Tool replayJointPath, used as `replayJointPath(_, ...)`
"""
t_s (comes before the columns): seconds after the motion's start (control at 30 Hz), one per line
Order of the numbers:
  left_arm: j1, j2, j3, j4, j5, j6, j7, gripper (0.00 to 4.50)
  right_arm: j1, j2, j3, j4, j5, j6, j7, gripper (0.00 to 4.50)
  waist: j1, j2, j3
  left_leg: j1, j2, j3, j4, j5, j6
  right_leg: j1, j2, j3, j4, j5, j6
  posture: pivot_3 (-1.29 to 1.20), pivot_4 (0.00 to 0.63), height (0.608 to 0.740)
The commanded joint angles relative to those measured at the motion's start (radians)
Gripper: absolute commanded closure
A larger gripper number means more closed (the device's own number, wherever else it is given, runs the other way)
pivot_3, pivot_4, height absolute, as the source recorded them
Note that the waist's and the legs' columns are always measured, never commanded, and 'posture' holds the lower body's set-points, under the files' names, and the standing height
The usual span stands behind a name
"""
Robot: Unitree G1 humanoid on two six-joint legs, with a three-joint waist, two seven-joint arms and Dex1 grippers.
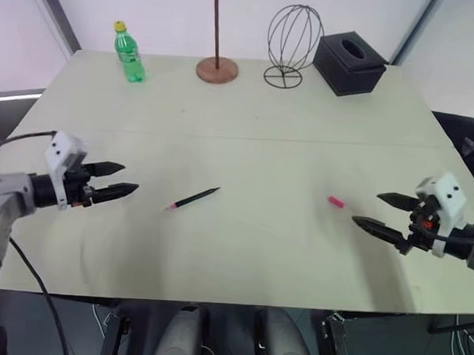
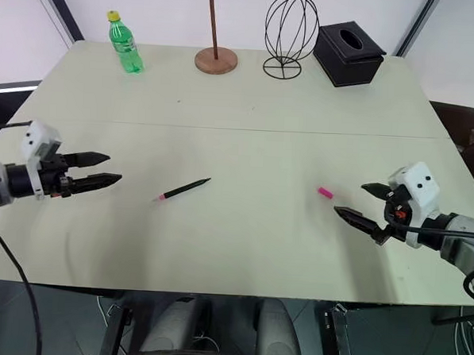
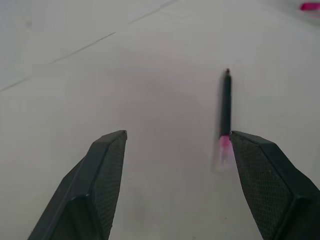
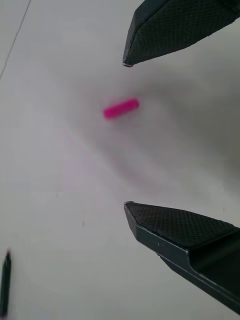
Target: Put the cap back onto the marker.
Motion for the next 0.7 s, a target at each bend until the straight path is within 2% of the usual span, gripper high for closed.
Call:
replayJointPath(0.03, -0.087, -0.032, -0.085, 0.028, 0.045, -0.060, -0.043, 1.06, -0.058, -0.009, 0.015, -0.043, 0.024, 0.010, -0.016, 0.04, -0.001, 0.000, 0.000, 0.000, 0.000, 0.000, 0.000, 0.000, 0.000, 0.000, 0.000, 0.000, 0.000, 0.000, 0.000, 0.00, 0.150, 0.740)
replayJointPath(0.33, -0.199, -0.179, -0.242, 0.148, 0.140, -0.168, -0.085, 1.06, -0.070, -0.013, 0.003, -0.159, 0.076, 0.078, -0.046, 0.04, -0.002, 0.000, 0.000, -0.001, 0.000, 0.000, 0.000, 0.000, 0.001, -0.001, 0.001, 0.000, 0.000, 0.000, 0.000, 0.00, 0.150, 0.740)
replayJointPath(0.7, -0.211, -0.340, -0.284, 0.205, 0.215, -0.235, 0.014, 1.06, -0.022, 0.015, -0.013, -0.180, 0.061, 0.050, -0.098, 0.04, -0.001, 0.000, 0.000, -0.001, 0.000, 0.000, 0.001, 0.000, 0.001, -0.001, 0.000, 0.000, 0.000, 0.000, 0.000, 0.00, 0.150, 0.740)
